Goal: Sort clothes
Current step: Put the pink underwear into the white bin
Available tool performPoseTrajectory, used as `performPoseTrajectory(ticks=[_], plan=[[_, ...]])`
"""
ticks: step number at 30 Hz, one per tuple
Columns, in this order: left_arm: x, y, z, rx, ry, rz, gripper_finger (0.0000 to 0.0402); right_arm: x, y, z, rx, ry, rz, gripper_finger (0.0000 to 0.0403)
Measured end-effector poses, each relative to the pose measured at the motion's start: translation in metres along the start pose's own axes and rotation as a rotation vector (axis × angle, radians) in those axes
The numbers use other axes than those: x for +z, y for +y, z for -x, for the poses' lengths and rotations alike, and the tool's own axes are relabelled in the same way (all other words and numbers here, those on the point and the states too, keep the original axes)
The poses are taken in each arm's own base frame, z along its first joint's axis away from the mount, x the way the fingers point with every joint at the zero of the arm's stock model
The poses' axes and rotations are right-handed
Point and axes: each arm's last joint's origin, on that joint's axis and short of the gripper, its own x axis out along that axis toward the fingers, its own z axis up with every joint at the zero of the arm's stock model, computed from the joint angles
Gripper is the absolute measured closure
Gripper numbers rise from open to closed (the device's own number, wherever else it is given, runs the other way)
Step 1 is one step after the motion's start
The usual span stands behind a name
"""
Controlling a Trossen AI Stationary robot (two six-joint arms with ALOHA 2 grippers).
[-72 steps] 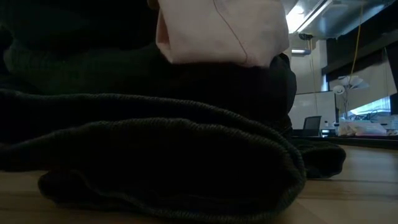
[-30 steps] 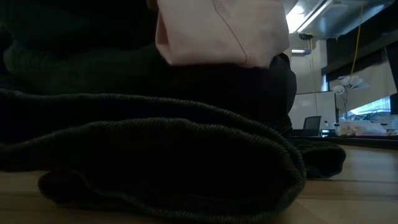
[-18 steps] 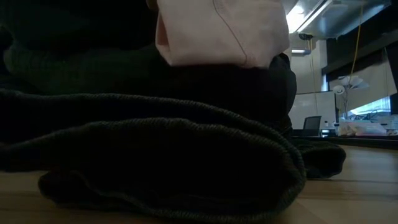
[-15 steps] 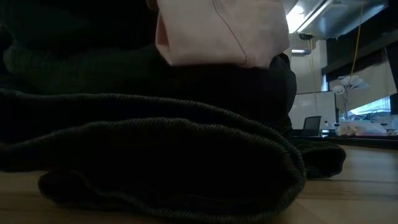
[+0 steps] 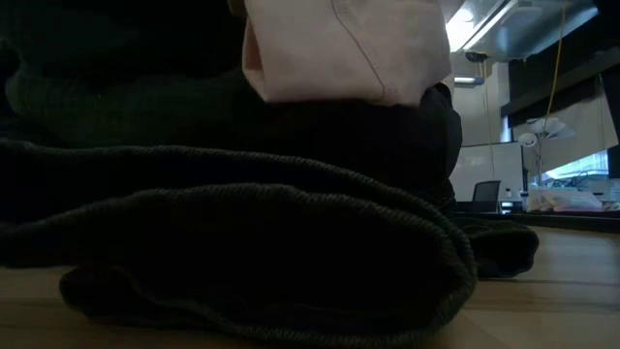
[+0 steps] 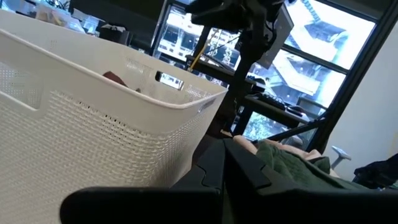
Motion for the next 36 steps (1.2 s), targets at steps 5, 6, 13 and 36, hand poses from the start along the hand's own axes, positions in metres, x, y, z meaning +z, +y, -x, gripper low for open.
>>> performPoseTrajectory(ticks=[5,6,13,36], plan=[[0.0,0.0,0.0,0.001,0.004,0.003,0.0402,-0.016,0.031,0.029,0.208,0.029,0.069,0.0167],[0.0,0.0,0.0,0.002,0.004,0.01,0.0402,-0.02,0.038,0.037,0.245,0.024,0.089,0.0167],[0.0,0.0,0.0,0.0,-0.001,0.019,0.0401,-0.054,0.105,0.078,0.407,-0.046,0.217,0.0166],[0.001,0.0,0.0,0.009,-0.017,0.017,0.0402,-0.101,0.201,0.062,0.431,-0.011,0.341,0.0178]])
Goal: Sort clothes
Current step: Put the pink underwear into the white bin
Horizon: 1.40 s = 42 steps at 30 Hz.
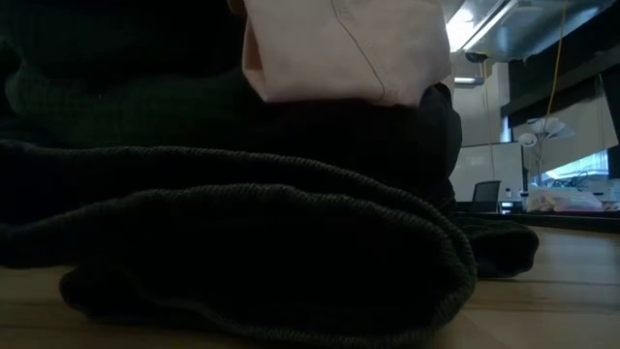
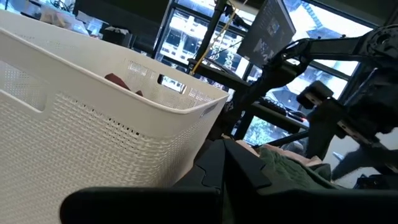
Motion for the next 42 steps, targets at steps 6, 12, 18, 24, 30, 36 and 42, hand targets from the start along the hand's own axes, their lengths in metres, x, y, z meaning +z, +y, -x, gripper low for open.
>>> performPoseTrajectory(ticks=[6,12,18,24,30,36,42], plan=[[0.0,0.0,0.0,0.001,0.001,-0.001,0.0402,-0.002,-0.006,-0.002,-0.011,0.044,-0.032,0.0261],[0.0,0.0,0.0,0.0,0.0,0.0,0.0402,-0.002,-0.005,-0.002,0.022,0.062,-0.025,0.0376],[0.0,0.0,0.0,0.0,0.0,0.002,0.0402,-0.003,-0.005,-0.002,0.012,0.062,-0.008,0.0378],[0.0,0.0,0.0,0.0,-0.001,0.003,0.0402,0.0,-0.017,0.021,-0.057,-0.034,-0.025,0.0395],[0.0,0.0,0.0,0.0,-0.001,0.003,0.0402,0.004,-0.041,0.054,-0.122,-0.146,-0.072,0.0394],[0.0,0.0,0.0,0.0,0.0,0.003,0.0402,0.008,-0.077,0.09,-0.282,-0.299,-0.125,0.0393],[0.0,0.0,0.0,0.0,0.0,0.003,0.0402,0.01,-0.119,0.118,-0.47,-0.409,-0.176,0.0397]])
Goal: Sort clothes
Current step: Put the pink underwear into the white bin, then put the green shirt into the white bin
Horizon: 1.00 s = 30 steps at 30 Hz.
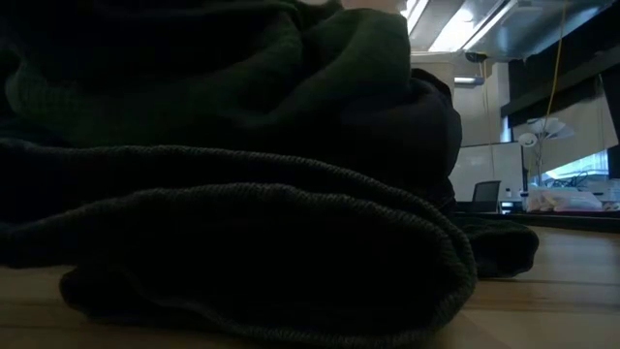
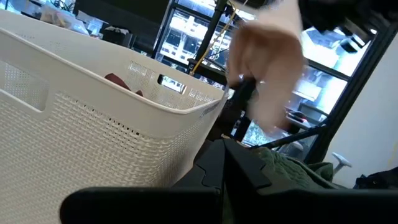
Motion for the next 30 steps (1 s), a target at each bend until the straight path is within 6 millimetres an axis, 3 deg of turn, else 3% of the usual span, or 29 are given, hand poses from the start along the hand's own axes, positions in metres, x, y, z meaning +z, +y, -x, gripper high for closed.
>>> performPoseTrajectory(ticks=[6,15,23,30], plan=[[0.0,0.0,0.0,-0.009,0.004,0.0,0.0402,0.01,-0.04,-0.022,-0.123,0.011,-0.009,0.0389],[0.0,-0.001,0.0,-0.031,0.012,0.0,0.0402,0.012,-0.077,-0.075,-0.261,0.117,0.019,0.0389],[0.0,-0.001,0.0,-0.034,0.014,-0.001,0.0402,0.006,-0.091,-0.114,-0.016,0.289,-0.137,0.0351],[0.0,-0.001,0.0,-0.035,0.013,-0.002,0.0402,0.003,-0.083,-0.119,0.075,0.333,-0.135,0.0279]])
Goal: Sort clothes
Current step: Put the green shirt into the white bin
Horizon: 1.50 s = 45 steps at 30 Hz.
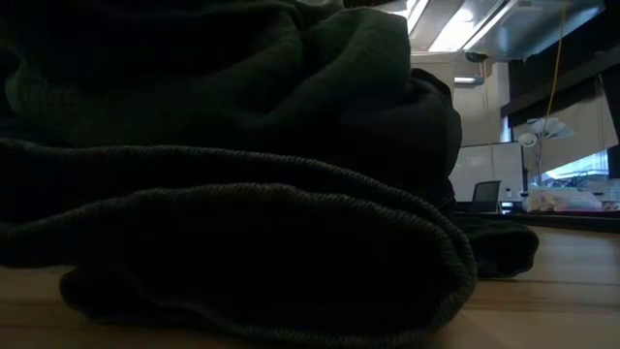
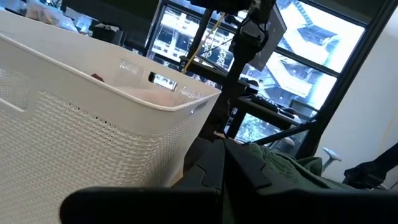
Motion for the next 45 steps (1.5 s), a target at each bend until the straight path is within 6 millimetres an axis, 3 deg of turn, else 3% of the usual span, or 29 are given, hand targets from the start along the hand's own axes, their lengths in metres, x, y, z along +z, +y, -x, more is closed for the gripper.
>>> performPoseTrajectory(ticks=[5,9,15,20,26,33,39,45], plan=[[0.0,0.0,0.0,-0.004,0.005,-0.015,0.0401,-0.007,0.013,0.025,0.079,-0.033,0.009,0.0228],[-0.001,-0.001,0.0,-0.03,0.018,-0.024,0.0402,-0.029,0.051,0.067,0.17,-0.088,0.119,0.0213],[-0.002,0.0,0.0,-0.026,0.027,-0.018,0.0402,-0.081,0.114,0.121,0.244,-0.168,0.228,0.0214],[-0.002,-0.003,0.0,-0.053,0.033,-0.017,0.0402,-0.148,0.153,0.145,0.216,-0.219,0.228,0.0215],[0.012,-0.012,0.002,-0.123,-0.084,0.003,0.0402,-0.23,0.185,0.131,0.197,-0.227,0.112,0.0215],[0.062,-0.033,0.001,-0.131,-0.165,-0.122,0.0402,-0.305,0.21,0.092,0.286,-0.263,-0.126,0.0215],[0.092,-0.048,-0.022,-0.069,0.028,-0.17,0.0402,-0.332,0.229,0.07,0.434,-0.406,-0.416,0.0215],[0.109,-0.065,-0.054,-0.041,0.265,-0.193,0.0402,-0.343,0.231,0.05,0.467,-0.464,-0.434,0.0215]])
